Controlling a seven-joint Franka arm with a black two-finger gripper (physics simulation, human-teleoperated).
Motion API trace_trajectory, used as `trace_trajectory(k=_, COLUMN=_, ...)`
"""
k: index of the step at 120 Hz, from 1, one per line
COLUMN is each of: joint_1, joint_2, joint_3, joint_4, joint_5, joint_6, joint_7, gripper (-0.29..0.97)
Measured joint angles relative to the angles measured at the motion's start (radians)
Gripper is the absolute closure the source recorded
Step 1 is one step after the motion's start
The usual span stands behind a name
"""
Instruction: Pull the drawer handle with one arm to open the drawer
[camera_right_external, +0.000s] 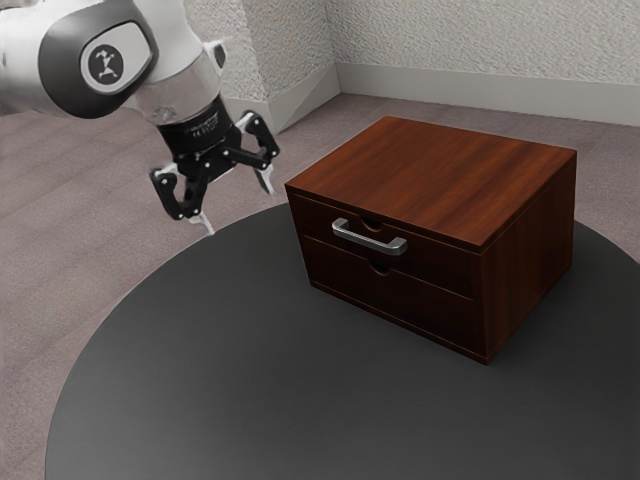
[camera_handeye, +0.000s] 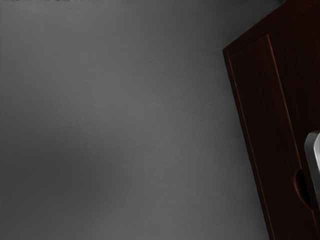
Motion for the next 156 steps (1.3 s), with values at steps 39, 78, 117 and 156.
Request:
trace_trajectory(k=39, joint_1=0.034, joint_2=0.096, joint_3=-0.032, joint_4=0.001, joint_5=0.011, joint_6=0.106, joint_7=-0.220, gripper=0.03)
trace_trajectory(k=78, joint_1=0.002, joint_2=0.173, joint_3=-0.062, joint_4=0.020, joint_5=0.012, joint_6=0.153, joint_7=-0.345, gripper=0.03)
trace_trajectory(k=117, joint_1=-0.003, joint_2=0.180, joint_3=-0.105, joint_4=0.022, joint_5=0.017, joint_6=0.181, joint_7=-0.412, gripper=0.04)
trace_trajectory(k=156, joint_1=-0.003, joint_2=0.195, joint_3=-0.125, joint_4=0.017, joint_5=0.028, joint_6=0.201, joint_7=-0.445, gripper=0.06)
